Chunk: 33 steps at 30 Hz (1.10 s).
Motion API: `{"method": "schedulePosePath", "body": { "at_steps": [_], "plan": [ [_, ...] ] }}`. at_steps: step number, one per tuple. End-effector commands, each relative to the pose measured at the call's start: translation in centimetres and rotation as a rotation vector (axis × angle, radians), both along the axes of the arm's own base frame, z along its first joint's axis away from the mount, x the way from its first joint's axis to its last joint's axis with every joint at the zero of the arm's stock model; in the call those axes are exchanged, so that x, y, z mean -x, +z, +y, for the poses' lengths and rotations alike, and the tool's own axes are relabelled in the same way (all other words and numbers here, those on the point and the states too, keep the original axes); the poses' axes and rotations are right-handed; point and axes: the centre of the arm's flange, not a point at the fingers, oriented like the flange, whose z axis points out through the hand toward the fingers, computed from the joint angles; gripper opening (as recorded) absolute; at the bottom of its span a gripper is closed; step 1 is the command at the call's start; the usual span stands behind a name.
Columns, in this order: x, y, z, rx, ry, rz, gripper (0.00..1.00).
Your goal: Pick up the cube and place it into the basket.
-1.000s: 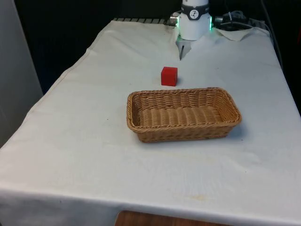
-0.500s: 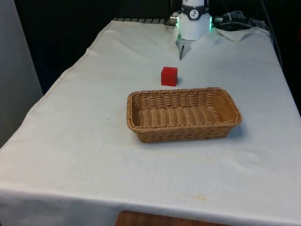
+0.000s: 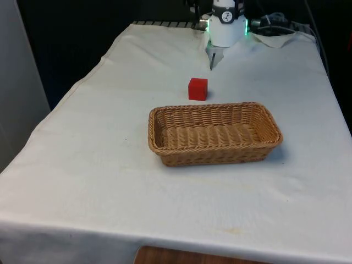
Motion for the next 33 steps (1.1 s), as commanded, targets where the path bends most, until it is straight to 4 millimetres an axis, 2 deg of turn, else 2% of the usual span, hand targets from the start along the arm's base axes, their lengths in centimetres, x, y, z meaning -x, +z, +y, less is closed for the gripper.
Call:
{"method": "schedulePosePath", "body": {
  "at_steps": [1, 16, 33],
  "plan": [
    [0.6, -0.3, -0.2, 0.005, 0.002, -0.015, 1.00],
    [4.8, -4.4, -1.1, -0.014, 0.000, -0.052, 1.00],
    [8.5, -8.3, -0.9, -0.008, 0.003, -0.112, 1.00]
  ]
}}
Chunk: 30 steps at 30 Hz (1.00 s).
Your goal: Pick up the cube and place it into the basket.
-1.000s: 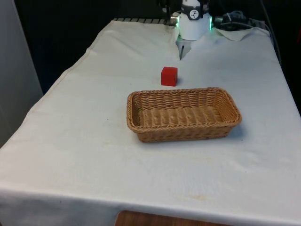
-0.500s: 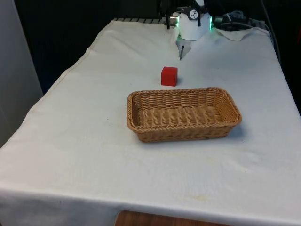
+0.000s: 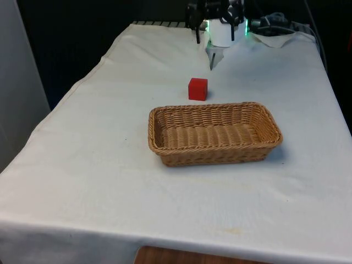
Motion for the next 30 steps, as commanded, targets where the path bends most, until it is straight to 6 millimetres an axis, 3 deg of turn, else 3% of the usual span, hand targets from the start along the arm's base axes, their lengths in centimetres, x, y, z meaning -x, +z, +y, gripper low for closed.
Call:
{"method": "schedulePosePath", "body": {
  "at_steps": [1, 14, 30],
  "plan": [
    [0.4, -0.3, 0.1, 0.013, -0.001, -0.017, 1.00],
    [1.6, -2.8, 0.8, 0.026, -0.021, -0.059, 1.00],
    [1.4, -6.0, -0.4, 0.053, -0.085, -0.066, 1.00]
  ]
}}
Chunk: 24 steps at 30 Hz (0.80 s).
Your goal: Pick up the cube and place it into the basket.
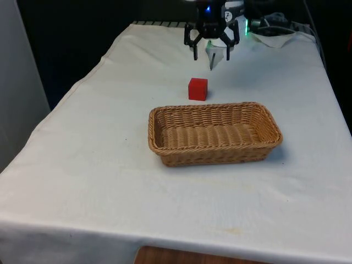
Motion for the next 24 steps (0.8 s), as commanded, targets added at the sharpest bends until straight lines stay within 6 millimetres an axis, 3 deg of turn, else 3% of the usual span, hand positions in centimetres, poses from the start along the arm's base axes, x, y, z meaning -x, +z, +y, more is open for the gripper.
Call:
{"method": "schedulePosePath", "body": {
  "at_steps": [1, 14, 24],
  "plan": [
    [-0.1, -0.6, -0.3, 0.011, -0.013, -0.010, 1.00],
    [-0.8, -4.0, -0.8, 0.056, -0.036, -0.019, 1.00],
    [-1.0, -4.8, -1.3, 0.069, -0.038, -0.014, 1.00]
  ]
}}
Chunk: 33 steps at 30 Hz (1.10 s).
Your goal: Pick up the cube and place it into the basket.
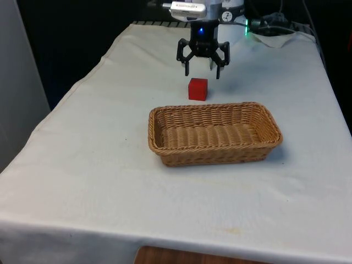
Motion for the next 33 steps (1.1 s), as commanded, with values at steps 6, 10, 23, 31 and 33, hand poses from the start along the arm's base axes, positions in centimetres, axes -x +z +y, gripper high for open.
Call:
{"method": "schedulePosePath", "body": {
  "at_steps": [6, 10, 23, 31, 33],
  "plan": [
    [0.0, 0.0, -0.1, -0.001, -0.001, -0.002, 1.00],
    [0.1, -0.1, -0.3, 0.001, -0.003, 0.004, 1.00],
    [-0.7, -1.7, -1.4, 0.028, -0.005, 0.021, 1.00],
    [-0.7, -2.6, -1.4, 0.036, -0.001, 0.035, 1.00],
    [-0.6, -2.8, -1.4, 0.038, 0.000, 0.039, 1.00]
  ]
}}
